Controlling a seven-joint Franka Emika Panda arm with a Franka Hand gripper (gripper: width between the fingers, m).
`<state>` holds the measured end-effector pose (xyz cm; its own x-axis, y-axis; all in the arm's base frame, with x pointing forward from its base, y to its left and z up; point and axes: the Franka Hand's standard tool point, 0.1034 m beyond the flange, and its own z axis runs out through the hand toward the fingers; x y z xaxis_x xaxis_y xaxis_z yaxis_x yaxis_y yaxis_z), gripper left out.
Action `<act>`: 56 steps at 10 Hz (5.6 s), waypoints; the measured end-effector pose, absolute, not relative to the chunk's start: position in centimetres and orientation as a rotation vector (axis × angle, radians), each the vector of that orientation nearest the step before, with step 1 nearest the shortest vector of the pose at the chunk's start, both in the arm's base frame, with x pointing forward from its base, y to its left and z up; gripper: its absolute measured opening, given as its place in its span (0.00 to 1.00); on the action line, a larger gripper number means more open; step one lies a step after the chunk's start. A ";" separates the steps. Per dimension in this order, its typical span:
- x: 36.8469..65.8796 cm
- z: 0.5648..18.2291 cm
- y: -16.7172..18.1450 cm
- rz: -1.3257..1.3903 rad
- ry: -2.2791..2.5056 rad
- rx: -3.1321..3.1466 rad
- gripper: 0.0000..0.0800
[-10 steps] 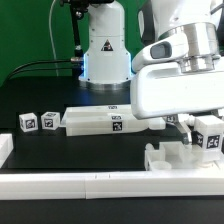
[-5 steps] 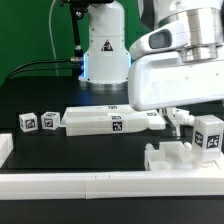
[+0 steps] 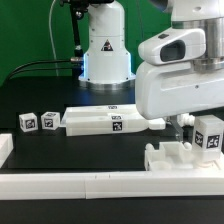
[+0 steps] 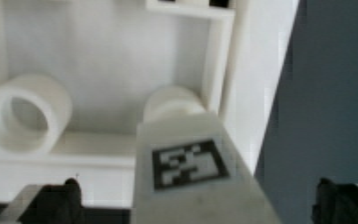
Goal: Assemble chair
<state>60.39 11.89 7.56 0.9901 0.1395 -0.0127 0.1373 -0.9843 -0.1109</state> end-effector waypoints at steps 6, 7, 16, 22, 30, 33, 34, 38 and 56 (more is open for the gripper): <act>60.7 7.5 12.2 0.027 0.244 -3.017 0.36; 60.7 7.5 12.2 0.031 0.481 -2.986 0.36; 61.5 7.8 11.7 -0.006 0.839 -2.877 0.57; 61.3 8.0 12.2 -0.083 -0.276 -3.036 0.81; 61.6 8.0 11.6 -0.067 -0.254 -3.038 0.36; 61.5 8.0 11.7 -0.060 0.410 -3.021 0.36; 61.4 7.9 11.9 -0.045 0.743 -2.961 0.36; 61.4 7.8 11.6 0.014 1.444 -2.650 0.36; 60.8 8.1 12.5 -0.016 0.628 -3.052 0.36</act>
Offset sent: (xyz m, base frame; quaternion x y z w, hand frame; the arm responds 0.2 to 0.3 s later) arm 0.0000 0.0000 0.0000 0.0000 0.0000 0.1296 0.9916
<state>60.83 12.55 8.12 0.9187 -0.3948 0.0051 -0.3946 -0.9185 -0.0269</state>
